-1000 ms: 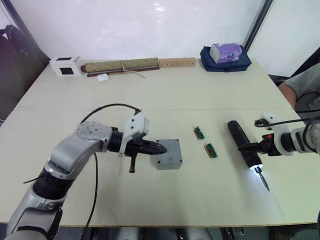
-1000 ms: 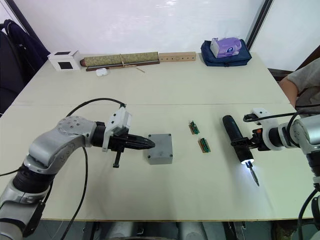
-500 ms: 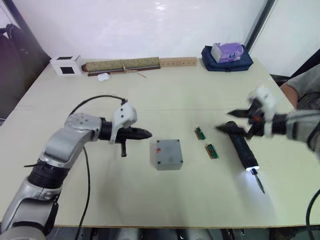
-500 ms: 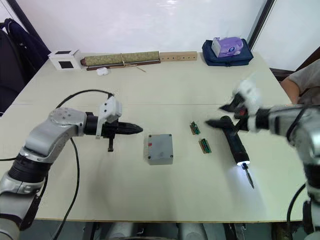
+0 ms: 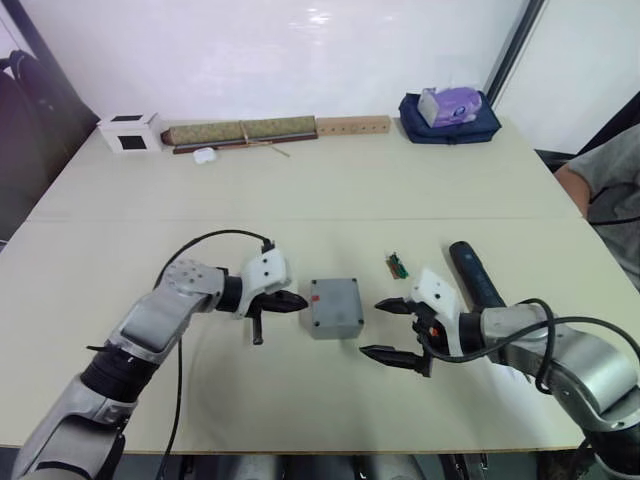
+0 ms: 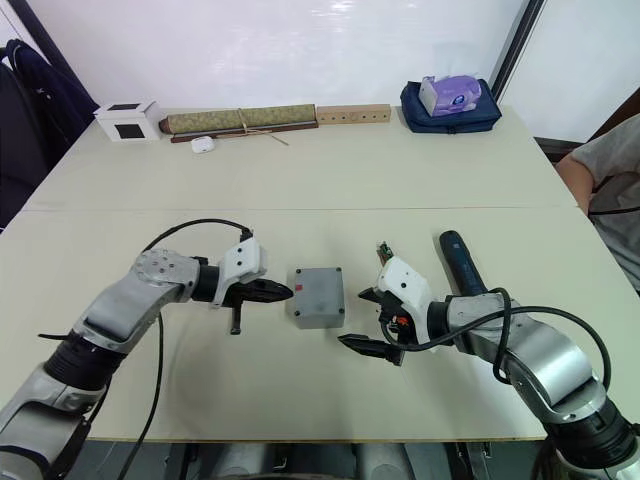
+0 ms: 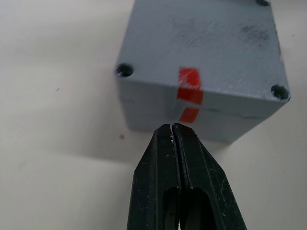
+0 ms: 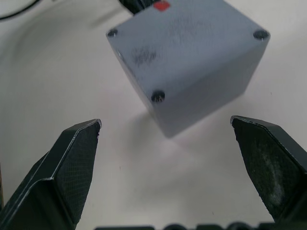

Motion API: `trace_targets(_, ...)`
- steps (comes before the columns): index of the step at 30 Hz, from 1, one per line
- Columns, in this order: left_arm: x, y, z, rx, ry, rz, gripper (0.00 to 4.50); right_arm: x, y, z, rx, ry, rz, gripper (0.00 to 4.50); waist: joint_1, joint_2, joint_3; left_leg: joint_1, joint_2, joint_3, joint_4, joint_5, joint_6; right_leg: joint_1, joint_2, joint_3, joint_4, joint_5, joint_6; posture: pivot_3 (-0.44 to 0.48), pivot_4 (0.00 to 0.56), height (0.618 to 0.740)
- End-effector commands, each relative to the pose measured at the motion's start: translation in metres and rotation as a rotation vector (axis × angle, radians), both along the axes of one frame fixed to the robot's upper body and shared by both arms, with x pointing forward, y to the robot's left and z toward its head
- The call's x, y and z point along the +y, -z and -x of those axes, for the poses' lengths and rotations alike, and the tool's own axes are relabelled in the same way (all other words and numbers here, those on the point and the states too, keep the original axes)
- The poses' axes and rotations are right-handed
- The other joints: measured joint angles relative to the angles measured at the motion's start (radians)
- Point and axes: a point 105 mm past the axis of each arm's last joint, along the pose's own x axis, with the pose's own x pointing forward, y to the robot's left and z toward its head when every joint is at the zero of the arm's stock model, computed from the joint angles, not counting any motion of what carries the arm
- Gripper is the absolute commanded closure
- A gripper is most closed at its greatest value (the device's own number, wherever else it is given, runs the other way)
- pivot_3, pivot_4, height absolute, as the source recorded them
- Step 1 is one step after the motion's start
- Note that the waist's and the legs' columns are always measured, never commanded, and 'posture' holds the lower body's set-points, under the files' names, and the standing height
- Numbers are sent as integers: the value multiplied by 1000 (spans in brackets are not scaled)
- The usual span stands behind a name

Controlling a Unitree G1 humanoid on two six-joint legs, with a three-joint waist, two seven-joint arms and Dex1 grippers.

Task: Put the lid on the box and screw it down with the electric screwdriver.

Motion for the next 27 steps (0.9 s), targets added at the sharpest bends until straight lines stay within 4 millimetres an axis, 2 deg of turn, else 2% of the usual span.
trace_targets(1,-9,-9,-9,-54,6,31,4500,12,-6,5,-7,-36,-31,34,2,0,0,0,0,0,0,0,0,0,0,0,0,0,0,0,150,740)
trace_targets(6,-15,-11,-23,-82,13,28,4500,24,-7,18,42,-67,-80,34,1,0,0,0,-1,0,0,0,0,0,-1,0,0,0,0,0,150,740)
trace_targets(8,-9,-13,-32,-101,-23,27,4500,13,-5,16,1,-60,-9,34,-1,0,0,0,-1,-1,0,0,0,0,0,-1,0,0,0,0,150,740)
trace_targets(10,-2,-13,-33,-74,-38,42,4500,0,-3,12,-28,-44,49,34,0,0,0,0,-2,-3,0,0,0,0,-1,-1,1,0,0,0,150,740)
trace_targets(15,20,5,-13,-27,-2,-64,4500,-23,-10,-13,-121,-12,105,34,-9,0,0,1,-1,-2,0,0,0,0,0,0,1,0,0,0,150,740)
trace_targets(21,28,13,16,50,58,-100,4500,-22,-10,-26,-174,-50,117,34,-1,-1,0,1,0,-2,0,0,0,0,0,0,1,0,0,0,150,740)
trace_targets(23,24,17,30,77,77,-92,4500,-15,-8,-30,-184,-81,110,34,-1,-1,0,1,1,-2,0,0,0,0,-1,0,1,0,0,0,150,740)
trace_targets(27,1,16,26,43,50,-34,4500,0,2,-25,-165,-172,106,34,3,-1,0,1,0,-2,0,0,0,1,-2,0,2,0,0,0,150,740)
